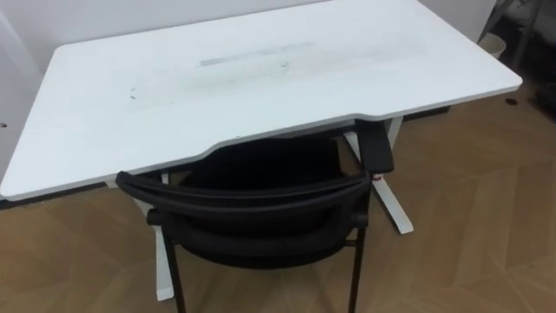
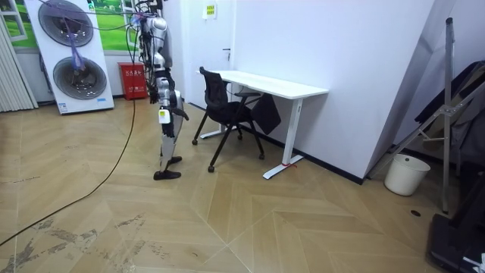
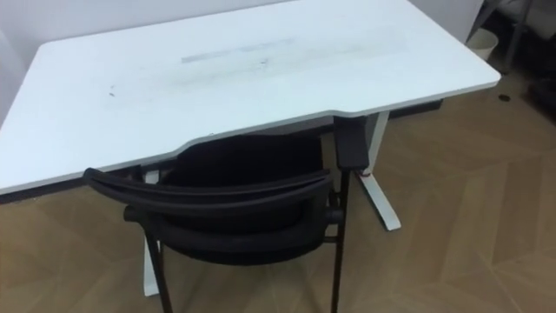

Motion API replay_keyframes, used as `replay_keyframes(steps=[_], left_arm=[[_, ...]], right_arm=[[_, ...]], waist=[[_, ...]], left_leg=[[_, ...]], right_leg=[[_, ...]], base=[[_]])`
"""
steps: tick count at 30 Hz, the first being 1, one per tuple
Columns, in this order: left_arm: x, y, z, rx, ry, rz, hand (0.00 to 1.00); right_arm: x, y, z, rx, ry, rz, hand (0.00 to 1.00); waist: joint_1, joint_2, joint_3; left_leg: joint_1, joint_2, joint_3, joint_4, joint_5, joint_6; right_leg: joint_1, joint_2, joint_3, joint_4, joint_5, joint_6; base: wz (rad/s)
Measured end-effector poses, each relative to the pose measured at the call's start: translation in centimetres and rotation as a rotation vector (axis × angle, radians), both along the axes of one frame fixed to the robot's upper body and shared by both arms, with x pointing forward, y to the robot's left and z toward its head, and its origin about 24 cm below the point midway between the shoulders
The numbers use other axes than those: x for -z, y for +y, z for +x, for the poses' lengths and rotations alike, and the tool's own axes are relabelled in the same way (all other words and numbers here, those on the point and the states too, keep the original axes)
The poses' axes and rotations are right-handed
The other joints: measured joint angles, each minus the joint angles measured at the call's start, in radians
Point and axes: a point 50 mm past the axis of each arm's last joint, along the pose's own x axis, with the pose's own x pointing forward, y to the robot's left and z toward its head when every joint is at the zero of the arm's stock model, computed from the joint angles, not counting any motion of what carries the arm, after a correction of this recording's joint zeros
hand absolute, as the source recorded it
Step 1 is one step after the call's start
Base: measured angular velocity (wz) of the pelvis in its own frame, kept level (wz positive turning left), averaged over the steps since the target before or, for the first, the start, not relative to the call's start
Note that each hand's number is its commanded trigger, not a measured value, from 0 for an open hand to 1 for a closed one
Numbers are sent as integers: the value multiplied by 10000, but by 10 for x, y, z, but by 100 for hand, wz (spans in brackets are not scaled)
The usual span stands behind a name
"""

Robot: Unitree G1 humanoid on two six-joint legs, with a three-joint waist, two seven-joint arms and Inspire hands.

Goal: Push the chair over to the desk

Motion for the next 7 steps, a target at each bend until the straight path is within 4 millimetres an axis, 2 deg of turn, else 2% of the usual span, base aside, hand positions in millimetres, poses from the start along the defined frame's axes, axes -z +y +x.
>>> replay_keyframes(steps=[5,7], left_arm=[[5,-10,39,1871,-682,-801,0],[4,-9,48,2395,-825,-760,0]], right_arm=[[6,14,29,-1203,-735,1088,0],[7,17,34,-1526,-880,1278,0]], waist=[[-10,-157,-1],[-6,-184,-7]], left_leg=[[-74,-10,-23,-6,-11,-18],[-121,-15,-30,-3,-28,-36]], right_leg=[[-15,13,-59,-116,-3,-8],[-31,20,-61,-160,1,-9]], base=[[1],[0]])
